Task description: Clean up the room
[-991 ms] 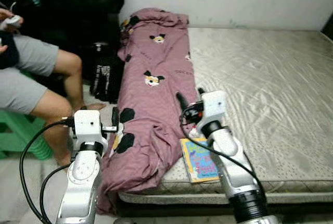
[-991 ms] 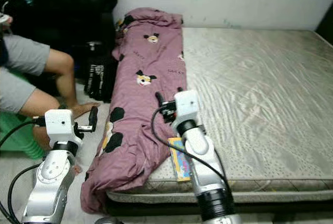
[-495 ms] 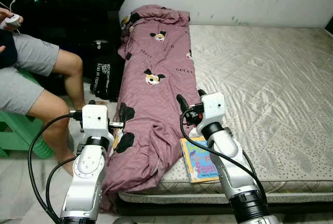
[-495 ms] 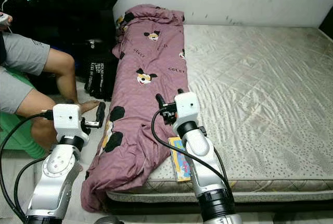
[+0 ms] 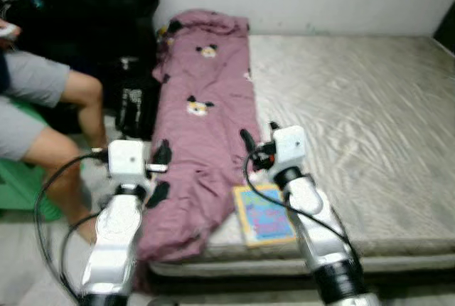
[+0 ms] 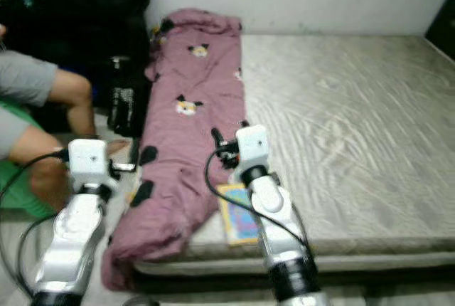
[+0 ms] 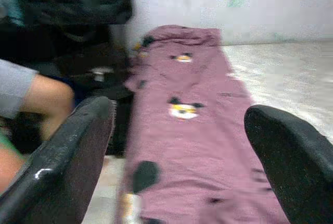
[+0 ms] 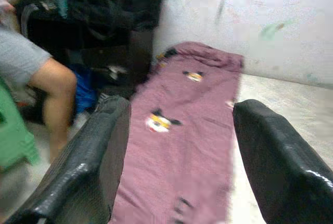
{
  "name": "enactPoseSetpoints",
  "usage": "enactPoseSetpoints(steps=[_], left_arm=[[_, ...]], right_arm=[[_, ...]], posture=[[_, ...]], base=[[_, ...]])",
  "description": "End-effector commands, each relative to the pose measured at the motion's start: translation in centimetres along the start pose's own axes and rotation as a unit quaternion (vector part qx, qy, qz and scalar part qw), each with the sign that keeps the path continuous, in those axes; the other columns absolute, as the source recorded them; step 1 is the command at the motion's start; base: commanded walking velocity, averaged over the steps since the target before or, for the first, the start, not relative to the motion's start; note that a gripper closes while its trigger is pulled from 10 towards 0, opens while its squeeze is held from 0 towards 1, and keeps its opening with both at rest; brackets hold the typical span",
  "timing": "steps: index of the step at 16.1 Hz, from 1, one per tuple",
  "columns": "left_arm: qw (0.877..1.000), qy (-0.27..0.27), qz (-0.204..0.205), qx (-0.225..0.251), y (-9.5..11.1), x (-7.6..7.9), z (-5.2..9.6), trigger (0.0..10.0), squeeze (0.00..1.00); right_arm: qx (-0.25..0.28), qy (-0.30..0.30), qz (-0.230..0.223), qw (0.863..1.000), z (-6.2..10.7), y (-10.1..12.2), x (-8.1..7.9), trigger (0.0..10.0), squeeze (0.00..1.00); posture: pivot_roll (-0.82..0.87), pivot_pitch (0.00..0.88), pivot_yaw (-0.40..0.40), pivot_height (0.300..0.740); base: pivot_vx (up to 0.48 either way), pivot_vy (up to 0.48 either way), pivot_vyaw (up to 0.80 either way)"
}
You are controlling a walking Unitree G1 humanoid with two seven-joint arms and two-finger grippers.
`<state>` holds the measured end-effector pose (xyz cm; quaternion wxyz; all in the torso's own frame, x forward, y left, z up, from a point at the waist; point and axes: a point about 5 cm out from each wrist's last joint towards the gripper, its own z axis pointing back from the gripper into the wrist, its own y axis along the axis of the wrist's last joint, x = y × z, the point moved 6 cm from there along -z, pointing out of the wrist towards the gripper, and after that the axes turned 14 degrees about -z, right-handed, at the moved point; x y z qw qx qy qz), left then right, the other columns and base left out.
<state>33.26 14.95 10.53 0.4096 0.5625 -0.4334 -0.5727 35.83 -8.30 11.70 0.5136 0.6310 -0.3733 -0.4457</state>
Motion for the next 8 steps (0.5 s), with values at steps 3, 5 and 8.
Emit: enactPoseSetpoints(steps=[3,5,8], left_arm=[[1.000,-0.007,-0.005,0.004,0.28,0.11,-0.36,10.0,0.00],[1.000,-0.009,-0.004,0.006,0.38,0.25,-0.40,10.0,0.00],[1.000,-0.006,0.001,0.010,0.44,0.21,-0.33,10.0,0.00]], right_arm=[[0.002,-0.003,-0.002,1.000,-0.03,0.04,0.07,10.0,0.00],[0.002,-0.002,0.003,1.000,-0.02,0.02,0.06,10.0,0.00],[0.001,-0.001,0.006,1.000,-0.02,-0.06,0.10,10.0,0.00]], posture=[[0.05,0.000,-0.011,0.740],[0.05,0.000,-0.013,0.740],[0.05,0.000,-0.017,0.740]], base=[[0.000,-0.429,0.00],[0.000,-0.405,0.00],[0.000,0.000,0.00]])
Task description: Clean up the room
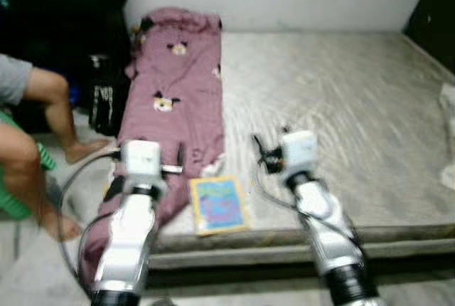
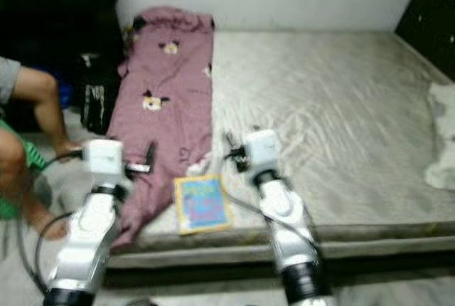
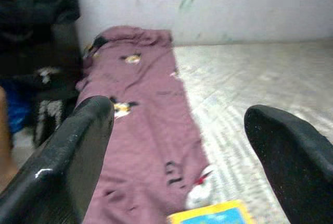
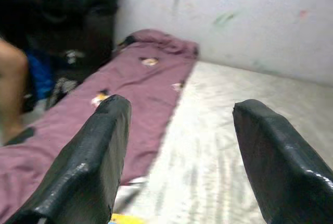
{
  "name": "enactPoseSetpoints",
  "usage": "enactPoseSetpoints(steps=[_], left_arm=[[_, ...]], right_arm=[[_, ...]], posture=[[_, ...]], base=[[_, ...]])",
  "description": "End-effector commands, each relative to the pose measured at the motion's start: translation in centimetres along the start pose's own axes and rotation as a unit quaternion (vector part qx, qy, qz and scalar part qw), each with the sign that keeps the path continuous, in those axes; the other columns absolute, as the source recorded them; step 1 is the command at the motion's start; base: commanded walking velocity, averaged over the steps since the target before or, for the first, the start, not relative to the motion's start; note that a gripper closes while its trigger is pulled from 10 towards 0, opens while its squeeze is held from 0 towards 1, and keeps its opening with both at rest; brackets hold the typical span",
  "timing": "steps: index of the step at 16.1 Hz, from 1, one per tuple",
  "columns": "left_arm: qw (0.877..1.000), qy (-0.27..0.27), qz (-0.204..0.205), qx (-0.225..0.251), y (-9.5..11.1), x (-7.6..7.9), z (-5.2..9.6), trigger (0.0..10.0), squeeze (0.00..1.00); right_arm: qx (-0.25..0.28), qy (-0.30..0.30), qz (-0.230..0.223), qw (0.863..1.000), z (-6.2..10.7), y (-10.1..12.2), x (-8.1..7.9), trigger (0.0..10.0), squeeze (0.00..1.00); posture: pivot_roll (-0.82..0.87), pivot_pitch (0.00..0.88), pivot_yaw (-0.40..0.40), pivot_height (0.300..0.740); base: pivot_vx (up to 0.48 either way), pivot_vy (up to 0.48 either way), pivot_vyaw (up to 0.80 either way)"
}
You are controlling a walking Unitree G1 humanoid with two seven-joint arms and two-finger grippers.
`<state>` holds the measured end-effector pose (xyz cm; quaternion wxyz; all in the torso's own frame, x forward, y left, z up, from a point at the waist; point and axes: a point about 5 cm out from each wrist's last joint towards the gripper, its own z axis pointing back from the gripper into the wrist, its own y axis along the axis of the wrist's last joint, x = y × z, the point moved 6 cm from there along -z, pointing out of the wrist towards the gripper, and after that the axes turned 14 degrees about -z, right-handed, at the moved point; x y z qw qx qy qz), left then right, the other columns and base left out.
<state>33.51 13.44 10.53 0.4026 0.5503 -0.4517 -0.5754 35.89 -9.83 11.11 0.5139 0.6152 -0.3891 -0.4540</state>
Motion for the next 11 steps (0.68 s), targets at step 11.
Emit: enactPoseSetpoints(steps=[11], left_arm=[[1.000,0.010,-0.004,0.010,0.34,-1.03,0.09,10.0,0.00]], right_arm=[[0.008,0.023,0.003,1.000,-0.26,0.24,-1.61,10.0,0.00]], posture=[[0.05,0.000,-0.012,0.740]], base=[[0.000,0.000,0.19]])
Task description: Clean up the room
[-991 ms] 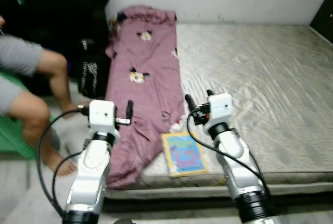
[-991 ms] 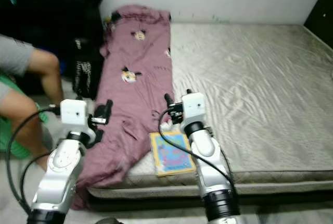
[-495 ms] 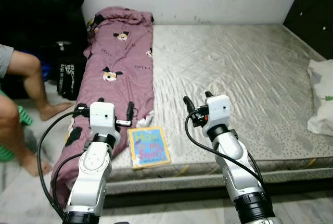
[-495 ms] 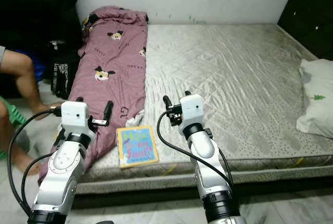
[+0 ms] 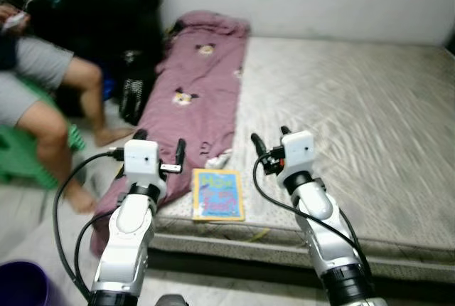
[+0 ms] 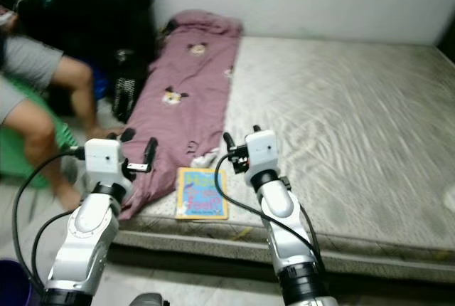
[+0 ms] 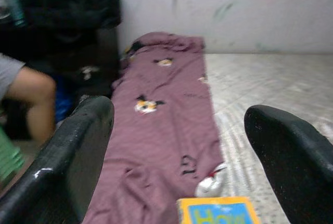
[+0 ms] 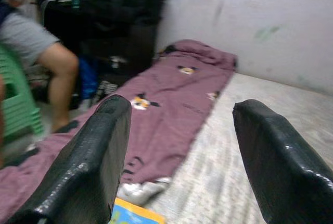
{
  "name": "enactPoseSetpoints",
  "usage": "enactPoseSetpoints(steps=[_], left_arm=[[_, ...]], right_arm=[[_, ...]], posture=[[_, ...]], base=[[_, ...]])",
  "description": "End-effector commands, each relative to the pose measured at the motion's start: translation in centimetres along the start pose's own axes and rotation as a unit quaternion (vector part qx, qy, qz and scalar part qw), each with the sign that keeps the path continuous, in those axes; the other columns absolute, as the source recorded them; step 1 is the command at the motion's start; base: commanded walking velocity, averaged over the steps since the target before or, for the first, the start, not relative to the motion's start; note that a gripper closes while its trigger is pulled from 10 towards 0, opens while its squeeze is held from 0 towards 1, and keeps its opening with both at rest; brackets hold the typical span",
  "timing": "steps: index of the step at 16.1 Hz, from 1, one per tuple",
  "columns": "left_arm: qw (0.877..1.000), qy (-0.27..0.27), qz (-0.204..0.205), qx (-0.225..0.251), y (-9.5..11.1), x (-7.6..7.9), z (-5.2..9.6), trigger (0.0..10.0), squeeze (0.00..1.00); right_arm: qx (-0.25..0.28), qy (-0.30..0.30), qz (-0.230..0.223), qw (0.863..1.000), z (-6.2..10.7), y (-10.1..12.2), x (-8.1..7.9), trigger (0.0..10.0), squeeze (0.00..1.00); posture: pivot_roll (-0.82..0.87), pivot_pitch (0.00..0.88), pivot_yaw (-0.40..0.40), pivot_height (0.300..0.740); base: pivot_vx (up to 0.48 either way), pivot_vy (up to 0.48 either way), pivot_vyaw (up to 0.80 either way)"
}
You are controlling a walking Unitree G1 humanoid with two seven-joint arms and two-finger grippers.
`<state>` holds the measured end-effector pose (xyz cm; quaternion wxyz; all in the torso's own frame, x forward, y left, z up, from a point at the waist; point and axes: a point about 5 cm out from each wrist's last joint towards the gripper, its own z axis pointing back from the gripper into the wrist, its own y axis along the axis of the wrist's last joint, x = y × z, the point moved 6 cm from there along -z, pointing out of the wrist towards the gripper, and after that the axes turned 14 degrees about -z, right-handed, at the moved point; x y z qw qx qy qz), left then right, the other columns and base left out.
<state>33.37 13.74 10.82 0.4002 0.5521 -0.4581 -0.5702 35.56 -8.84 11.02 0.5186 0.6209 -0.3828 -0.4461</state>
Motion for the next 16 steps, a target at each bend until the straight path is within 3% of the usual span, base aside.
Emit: enactPoseSetpoints(steps=[1,3,16], left_arm=[[1.000,0.007,-0.009,0.002,0.15,-0.57,-0.08,10.0,0.00],[1.000,0.005,-0.007,0.003,0.20,-0.49,-0.07,10.0,0.00],[1.000,-0.001,-0.004,0.003,0.23,-0.08,-0.22,10.0,0.00]], right_arm=[[0.007,0.008,-0.002,1.000,-0.31,0.46,-0.53,10.0,0.00],[0.006,0.003,-0.003,1.000,-0.32,0.42,-0.32,10.0,0.00],[0.003,0.004,0.002,1.000,-0.37,0.37,-0.19,10.0,0.00]], posture=[[0.05,0.000,-0.012,0.740],[0.05,0.000,-0.012,0.740],[0.04,0.000,-0.014,0.740]], base=[[0.000,0.000,0.50],[0.000,0.000,0.00],[0.000,-0.320,0.00]])
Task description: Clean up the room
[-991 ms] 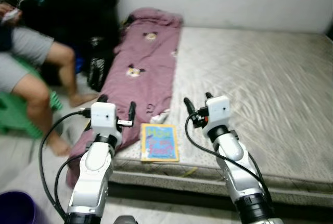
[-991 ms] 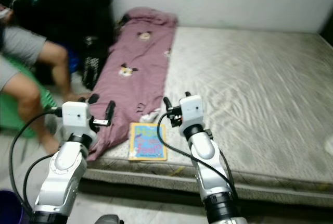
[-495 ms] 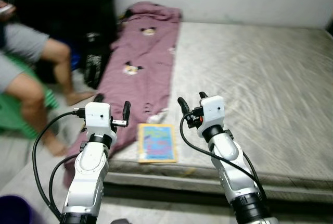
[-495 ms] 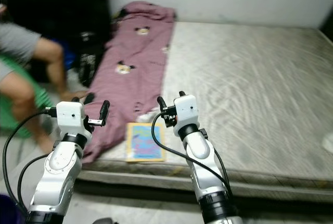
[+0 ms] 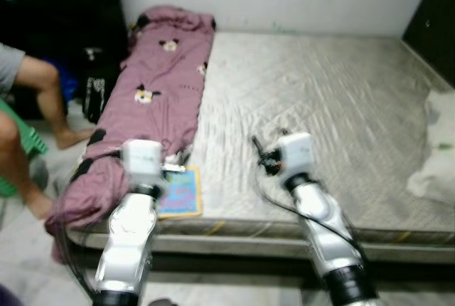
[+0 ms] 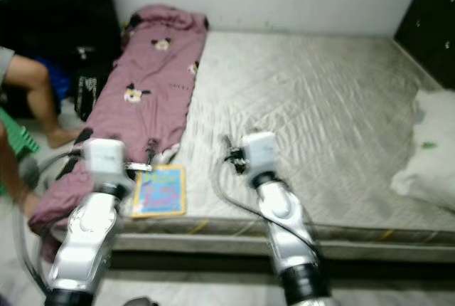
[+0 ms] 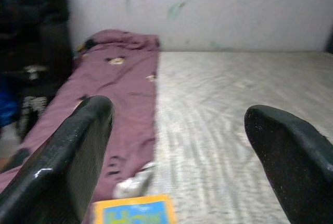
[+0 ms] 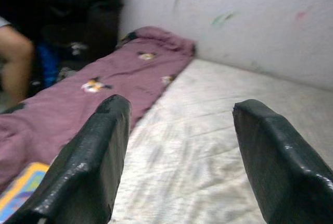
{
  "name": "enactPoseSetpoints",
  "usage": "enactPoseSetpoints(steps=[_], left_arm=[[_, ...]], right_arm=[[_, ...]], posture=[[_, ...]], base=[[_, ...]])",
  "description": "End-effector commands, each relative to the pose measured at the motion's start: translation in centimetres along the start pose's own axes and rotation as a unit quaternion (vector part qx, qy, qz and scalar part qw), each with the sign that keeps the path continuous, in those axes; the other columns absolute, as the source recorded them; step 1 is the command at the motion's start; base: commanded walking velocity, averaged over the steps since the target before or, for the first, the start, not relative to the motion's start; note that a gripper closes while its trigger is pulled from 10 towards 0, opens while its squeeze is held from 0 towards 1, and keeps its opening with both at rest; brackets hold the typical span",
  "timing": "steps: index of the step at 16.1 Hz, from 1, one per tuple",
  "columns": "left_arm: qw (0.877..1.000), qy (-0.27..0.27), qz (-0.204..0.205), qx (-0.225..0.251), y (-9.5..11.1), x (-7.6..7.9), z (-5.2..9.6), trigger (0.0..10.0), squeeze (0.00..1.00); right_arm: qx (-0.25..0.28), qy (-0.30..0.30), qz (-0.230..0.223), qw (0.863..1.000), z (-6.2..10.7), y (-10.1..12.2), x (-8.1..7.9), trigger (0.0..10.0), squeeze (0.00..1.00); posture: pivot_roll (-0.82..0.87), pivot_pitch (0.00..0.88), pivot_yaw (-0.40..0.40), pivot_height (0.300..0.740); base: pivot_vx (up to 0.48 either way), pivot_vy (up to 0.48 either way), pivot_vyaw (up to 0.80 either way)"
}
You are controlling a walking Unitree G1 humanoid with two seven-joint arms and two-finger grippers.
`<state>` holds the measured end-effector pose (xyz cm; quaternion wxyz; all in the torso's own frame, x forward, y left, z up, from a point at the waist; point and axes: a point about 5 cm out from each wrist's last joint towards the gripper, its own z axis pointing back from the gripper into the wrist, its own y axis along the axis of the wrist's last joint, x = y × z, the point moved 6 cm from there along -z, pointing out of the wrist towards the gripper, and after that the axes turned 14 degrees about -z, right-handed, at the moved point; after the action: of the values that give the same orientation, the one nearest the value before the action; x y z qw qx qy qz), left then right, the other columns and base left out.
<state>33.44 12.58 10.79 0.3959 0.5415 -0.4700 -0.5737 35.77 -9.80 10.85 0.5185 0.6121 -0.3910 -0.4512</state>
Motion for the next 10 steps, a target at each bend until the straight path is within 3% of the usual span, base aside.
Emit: enactPoseSetpoints(steps=[1,6,10], left_arm=[[1.000,0.013,-0.011,0.001,-0.01,-1.19,-0.04,10.0,0.00],[1.000,0.001,-0.005,0.020,0.64,-0.82,0.01,10.0,0.00],[1.000,-0.004,-0.003,0.024,0.75,-0.77,0.04,10.0,0.00]], right_arm=[[0.006,0.015,-0.004,1.000,-0.45,0.38,-1.19,10.0,0.00],[0.007,0.015,-0.002,1.000,-0.50,0.36,-1.19,10.0,0.00],[0.007,0.014,-0.003,1.000,-0.49,0.34,-1.17,10.0,0.00]], posture=[[0.04,0.000,-0.014,0.740],[0.04,0.000,-0.012,0.740],[0.04,0.000,-0.009,0.740]], base=[[0.000,-0.240,0.00],[0.000,0.000,0.00],[0.317,0.000,0.00]])
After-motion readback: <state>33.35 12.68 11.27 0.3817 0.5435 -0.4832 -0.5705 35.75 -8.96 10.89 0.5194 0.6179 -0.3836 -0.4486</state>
